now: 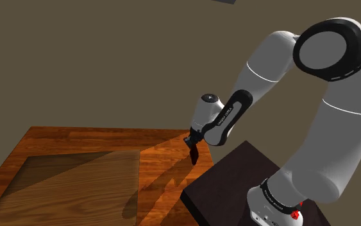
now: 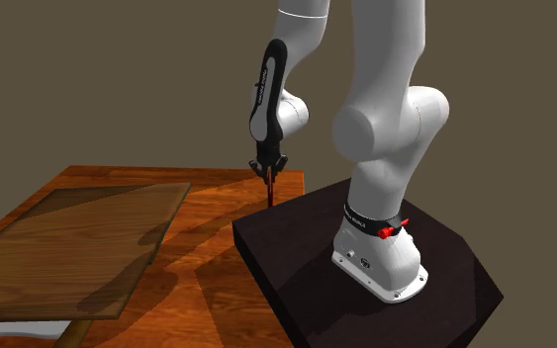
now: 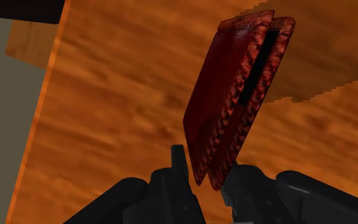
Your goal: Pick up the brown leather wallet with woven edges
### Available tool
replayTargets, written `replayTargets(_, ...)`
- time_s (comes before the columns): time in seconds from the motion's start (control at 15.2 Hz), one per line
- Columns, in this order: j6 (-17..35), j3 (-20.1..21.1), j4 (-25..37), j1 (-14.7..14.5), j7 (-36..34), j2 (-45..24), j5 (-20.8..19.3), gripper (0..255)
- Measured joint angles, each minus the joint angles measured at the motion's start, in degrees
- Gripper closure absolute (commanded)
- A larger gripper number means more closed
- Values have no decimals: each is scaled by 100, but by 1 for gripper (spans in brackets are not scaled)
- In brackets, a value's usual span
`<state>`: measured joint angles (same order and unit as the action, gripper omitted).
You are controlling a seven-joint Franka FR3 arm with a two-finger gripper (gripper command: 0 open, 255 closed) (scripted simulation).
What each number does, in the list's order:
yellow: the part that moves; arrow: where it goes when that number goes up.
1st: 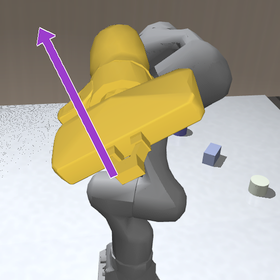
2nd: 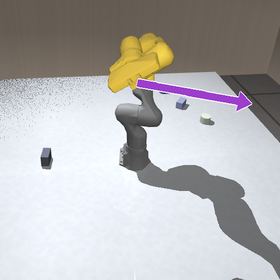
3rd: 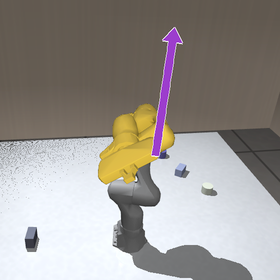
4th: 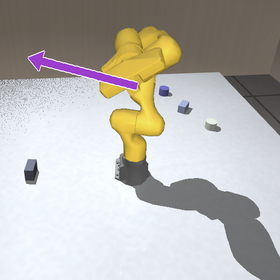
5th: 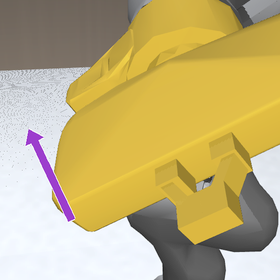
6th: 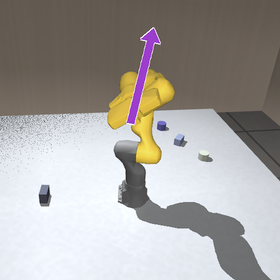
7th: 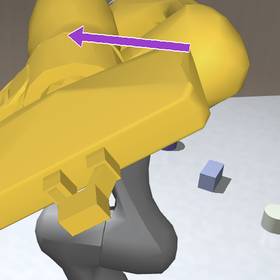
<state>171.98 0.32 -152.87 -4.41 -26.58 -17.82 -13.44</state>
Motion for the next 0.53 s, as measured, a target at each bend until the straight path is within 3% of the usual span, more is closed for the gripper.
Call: replayTargets(0.53,-641,350,-166,279,316,805,362,255)
